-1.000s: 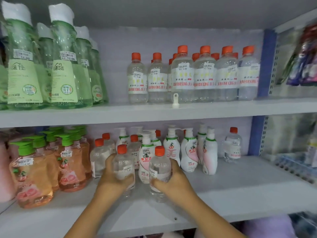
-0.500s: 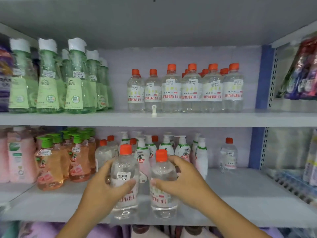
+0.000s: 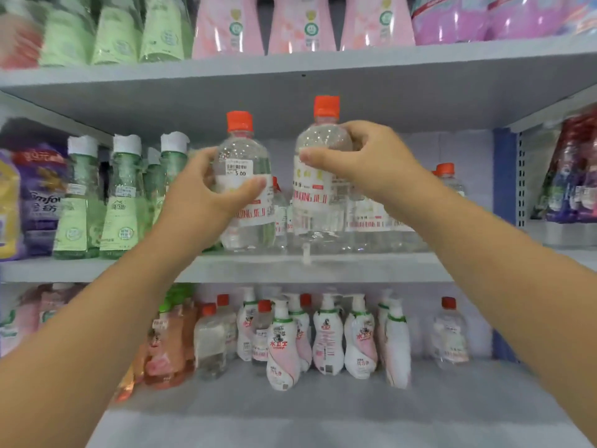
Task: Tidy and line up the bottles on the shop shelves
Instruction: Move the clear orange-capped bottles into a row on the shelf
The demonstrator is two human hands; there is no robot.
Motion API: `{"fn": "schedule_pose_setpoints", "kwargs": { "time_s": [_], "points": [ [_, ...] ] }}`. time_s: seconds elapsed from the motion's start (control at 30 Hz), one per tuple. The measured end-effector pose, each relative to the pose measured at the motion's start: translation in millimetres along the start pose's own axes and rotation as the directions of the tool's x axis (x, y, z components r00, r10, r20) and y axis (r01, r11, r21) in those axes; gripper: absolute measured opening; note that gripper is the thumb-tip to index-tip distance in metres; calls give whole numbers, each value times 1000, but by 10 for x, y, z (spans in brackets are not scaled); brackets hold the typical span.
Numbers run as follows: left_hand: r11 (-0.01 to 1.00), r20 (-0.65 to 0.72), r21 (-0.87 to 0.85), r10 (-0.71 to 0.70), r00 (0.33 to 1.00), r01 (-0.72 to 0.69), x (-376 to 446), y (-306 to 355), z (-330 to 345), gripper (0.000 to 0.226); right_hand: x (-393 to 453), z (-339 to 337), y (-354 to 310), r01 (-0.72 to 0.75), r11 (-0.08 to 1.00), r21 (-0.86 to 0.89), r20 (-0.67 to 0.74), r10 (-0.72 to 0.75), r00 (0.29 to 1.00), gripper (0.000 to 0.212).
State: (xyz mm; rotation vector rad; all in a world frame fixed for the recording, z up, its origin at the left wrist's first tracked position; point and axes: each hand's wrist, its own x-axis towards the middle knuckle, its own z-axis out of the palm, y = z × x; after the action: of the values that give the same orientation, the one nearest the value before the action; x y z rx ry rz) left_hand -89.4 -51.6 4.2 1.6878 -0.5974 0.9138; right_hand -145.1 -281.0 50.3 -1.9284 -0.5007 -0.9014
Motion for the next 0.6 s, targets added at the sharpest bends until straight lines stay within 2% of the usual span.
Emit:
{"fn": "schedule_pose_setpoints", "kwargs": {
  "time_s": [0.1, 0.2, 0.37, 0.43, 0.53, 0.6],
  "points": [
    [994, 31, 81, -70, 997, 67, 270, -274, 146, 59, 357, 200, 147, -43, 995, -87, -24, 41, 999, 47],
    [985, 109, 80, -163, 981, 155, 466, -585, 261, 58, 571, 399, 330, -126, 968, -217, -19, 125, 992, 75],
    [958, 236, 214, -239, 942, 190, 703, -919, 273, 95, 731, 613, 566, -146, 924, -354, 28, 167, 986, 95],
    [948, 281, 261, -256, 925, 183, 775, -983, 260, 100, 781, 670, 637, -127, 897, -422, 56, 166, 985, 95],
    [938, 348, 290, -290, 892, 192, 890, -1063, 269, 92, 865, 740, 703, -66, 843, -534, 100, 141, 985, 76],
    [930, 388, 294, -329, 861, 222, 957, -1082, 300, 91, 924, 752, 731, -59, 823, -565, 108, 144, 984, 86]
  ]
}}
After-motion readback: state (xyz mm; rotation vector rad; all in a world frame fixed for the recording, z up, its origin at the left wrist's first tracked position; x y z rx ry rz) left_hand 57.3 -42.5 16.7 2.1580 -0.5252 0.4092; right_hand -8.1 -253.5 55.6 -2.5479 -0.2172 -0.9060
